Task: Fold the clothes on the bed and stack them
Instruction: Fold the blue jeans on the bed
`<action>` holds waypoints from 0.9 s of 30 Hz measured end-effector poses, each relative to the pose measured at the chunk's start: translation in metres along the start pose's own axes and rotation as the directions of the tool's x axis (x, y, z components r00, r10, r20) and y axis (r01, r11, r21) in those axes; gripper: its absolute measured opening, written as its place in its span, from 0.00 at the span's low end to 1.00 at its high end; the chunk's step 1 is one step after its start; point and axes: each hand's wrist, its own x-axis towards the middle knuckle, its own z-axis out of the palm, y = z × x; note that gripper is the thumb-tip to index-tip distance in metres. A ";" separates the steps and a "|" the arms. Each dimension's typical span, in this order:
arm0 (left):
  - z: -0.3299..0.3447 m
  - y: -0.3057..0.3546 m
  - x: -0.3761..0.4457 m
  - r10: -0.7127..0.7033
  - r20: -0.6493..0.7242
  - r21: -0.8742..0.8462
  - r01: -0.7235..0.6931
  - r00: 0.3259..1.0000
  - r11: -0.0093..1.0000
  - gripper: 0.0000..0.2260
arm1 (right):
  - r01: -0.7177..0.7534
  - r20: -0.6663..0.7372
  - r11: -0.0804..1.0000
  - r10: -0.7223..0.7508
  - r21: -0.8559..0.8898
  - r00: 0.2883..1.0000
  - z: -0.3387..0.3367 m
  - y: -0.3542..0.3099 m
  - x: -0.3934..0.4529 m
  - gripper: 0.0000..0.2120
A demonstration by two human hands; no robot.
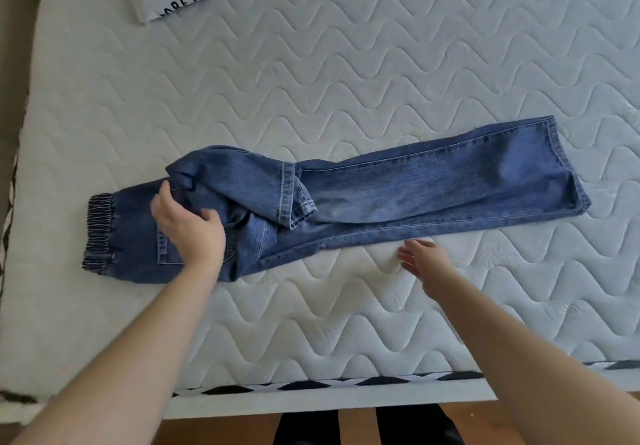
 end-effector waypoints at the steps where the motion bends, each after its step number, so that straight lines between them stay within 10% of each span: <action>1: 0.003 -0.004 -0.025 0.138 -0.037 0.027 -0.138 0.990 0.990 0.25 | -0.023 -0.011 0.998 0.024 0.055 1.000 -0.003 -0.001 0.004 0.13; 7: 0.051 -0.004 -0.141 0.426 0.673 0.039 -0.604 0.605 0.796 0.20 | -0.083 -0.031 0.966 0.093 0.244 0.995 -0.010 -0.015 0.027 0.11; 14: 0.108 0.015 -0.128 0.205 0.710 0.363 -0.599 0.674 0.713 0.20 | -0.058 -0.051 0.974 0.071 0.219 0.996 -0.036 -0.008 0.028 0.07; 27: 0.080 0.015 -0.175 0.281 0.843 0.207 -0.759 0.459 0.617 0.07 | 0.085 -0.112 0.996 -0.081 0.037 0.990 -0.097 0.018 0.023 0.08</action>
